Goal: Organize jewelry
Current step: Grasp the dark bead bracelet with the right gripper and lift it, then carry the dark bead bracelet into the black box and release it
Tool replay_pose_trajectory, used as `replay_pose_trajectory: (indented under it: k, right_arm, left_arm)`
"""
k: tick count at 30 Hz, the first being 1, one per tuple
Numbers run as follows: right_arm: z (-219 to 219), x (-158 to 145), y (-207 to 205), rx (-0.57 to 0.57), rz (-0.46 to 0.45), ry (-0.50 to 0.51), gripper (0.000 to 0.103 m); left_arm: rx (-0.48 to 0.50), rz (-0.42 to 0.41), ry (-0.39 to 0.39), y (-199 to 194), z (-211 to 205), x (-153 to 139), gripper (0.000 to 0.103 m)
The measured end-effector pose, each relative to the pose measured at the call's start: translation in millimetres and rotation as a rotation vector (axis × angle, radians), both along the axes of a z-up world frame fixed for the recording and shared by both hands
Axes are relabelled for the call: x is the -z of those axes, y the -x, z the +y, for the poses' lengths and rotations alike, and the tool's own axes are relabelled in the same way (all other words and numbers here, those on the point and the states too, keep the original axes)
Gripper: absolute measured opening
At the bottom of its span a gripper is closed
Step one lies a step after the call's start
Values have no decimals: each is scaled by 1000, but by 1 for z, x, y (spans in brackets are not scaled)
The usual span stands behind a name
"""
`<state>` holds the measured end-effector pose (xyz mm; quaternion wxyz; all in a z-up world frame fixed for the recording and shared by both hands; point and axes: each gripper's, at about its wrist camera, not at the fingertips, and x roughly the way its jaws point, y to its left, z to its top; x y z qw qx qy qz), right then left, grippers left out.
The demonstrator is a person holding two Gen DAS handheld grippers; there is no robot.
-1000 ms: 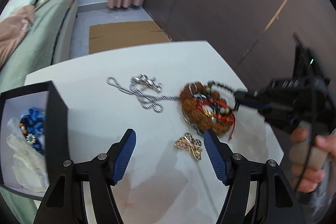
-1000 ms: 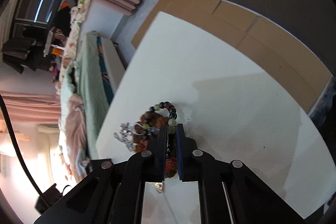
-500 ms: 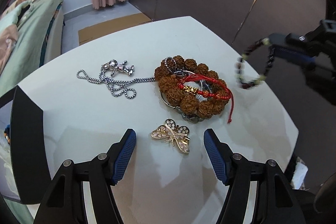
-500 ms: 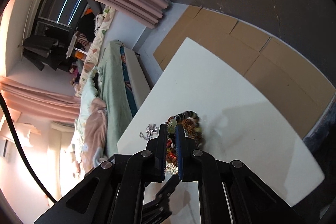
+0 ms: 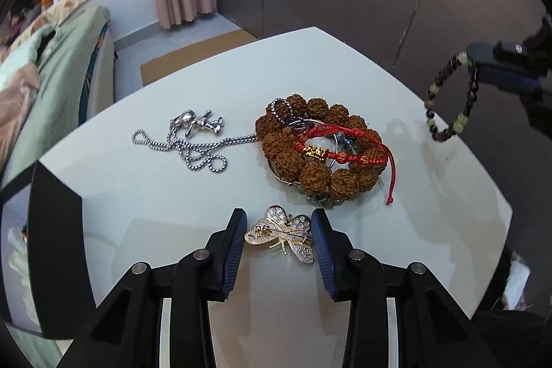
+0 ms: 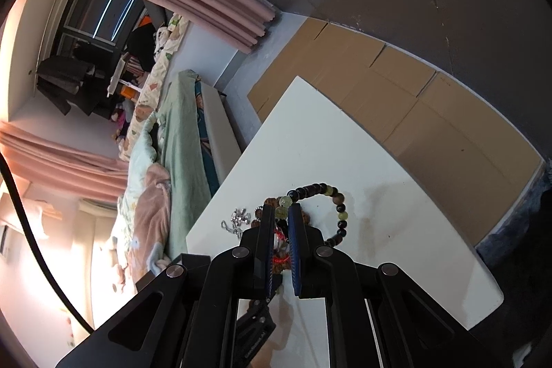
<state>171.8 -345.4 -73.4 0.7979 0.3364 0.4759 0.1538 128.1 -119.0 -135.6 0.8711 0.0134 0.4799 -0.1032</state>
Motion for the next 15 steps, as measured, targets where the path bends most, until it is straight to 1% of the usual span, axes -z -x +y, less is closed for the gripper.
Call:
replay_pose_trajectory:
  k: [5,10,15]
  right_arm:
    - [10,-6,5,-42,-30,-6,10]
    - [27,-13,9,-89,-72,-3,10]
    - [44,-14,12,-118,-93,-19,10]
  left_arm:
    - [-18,-45,37,5,11,-18,40]
    - [-72,-77,80,9,34,-37,40]
    - [-125,-124,110,13,60,-57,40]
